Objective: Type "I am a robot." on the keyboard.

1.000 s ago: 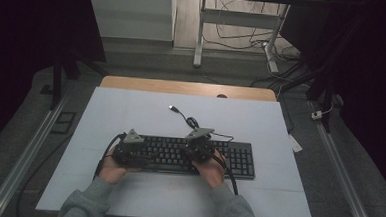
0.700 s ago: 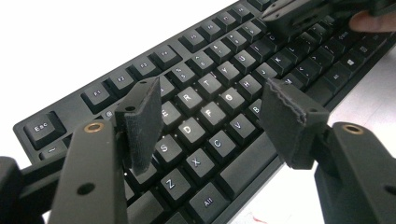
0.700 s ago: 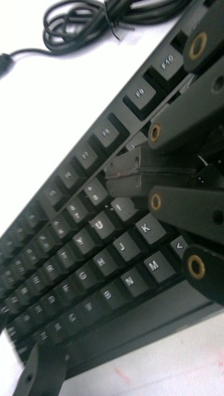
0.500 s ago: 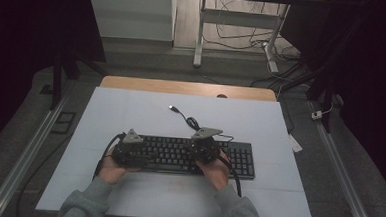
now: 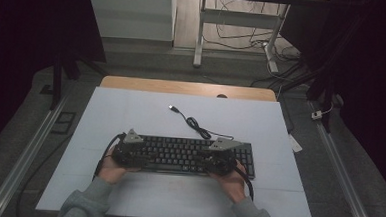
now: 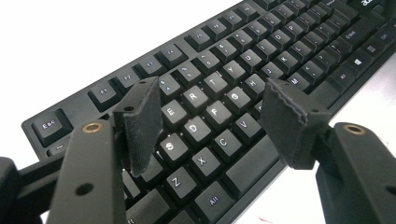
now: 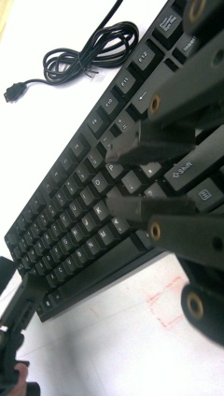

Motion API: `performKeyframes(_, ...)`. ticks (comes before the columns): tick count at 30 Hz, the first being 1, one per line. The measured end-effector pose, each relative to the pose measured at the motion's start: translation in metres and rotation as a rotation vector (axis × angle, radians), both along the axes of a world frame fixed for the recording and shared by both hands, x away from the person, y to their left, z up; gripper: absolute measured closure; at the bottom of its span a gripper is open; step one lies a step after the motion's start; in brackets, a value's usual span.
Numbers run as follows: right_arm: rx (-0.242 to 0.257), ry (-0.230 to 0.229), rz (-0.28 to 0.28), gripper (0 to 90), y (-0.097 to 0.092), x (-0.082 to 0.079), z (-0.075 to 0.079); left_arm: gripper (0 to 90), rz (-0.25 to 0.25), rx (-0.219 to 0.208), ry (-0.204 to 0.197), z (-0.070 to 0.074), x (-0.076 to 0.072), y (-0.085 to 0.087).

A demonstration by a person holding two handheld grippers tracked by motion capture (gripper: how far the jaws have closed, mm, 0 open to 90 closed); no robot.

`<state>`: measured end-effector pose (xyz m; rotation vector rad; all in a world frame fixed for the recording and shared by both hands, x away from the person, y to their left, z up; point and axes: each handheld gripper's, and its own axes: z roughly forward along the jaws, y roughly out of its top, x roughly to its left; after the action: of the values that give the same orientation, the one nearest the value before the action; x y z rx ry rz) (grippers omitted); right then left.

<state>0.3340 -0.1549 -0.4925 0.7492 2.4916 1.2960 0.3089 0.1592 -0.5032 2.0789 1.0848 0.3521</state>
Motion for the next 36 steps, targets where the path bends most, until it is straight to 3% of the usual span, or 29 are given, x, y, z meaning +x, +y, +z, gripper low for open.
performKeyframes(9, -0.007, -0.026, 0.017, 58.6, -0.001, -0.005, 0.0, 38.3, 0.0, -0.005, -0.003, 0.0, 0.0, 0.001)
performKeyframes(24, -0.018, -0.019, 0.009, 55.5, -0.003, -0.005, -0.003, 38.7, 0.016, -0.03, -0.006, 0.0, 0.006, -0.002)
performKeyframes(30, -0.018, -0.014, 0.005, 55.1, -0.003, -0.004, -0.003, 39.2, 0.005, -0.012, -0.005, -0.001, 0.012, -0.01)
performKeyframes(36, -0.022, -0.013, 0.008, 55.1, -0.003, -0.005, -0.004, 48.1, 0.008, -0.018, -0.004, -0.002, 0.017, -0.012)
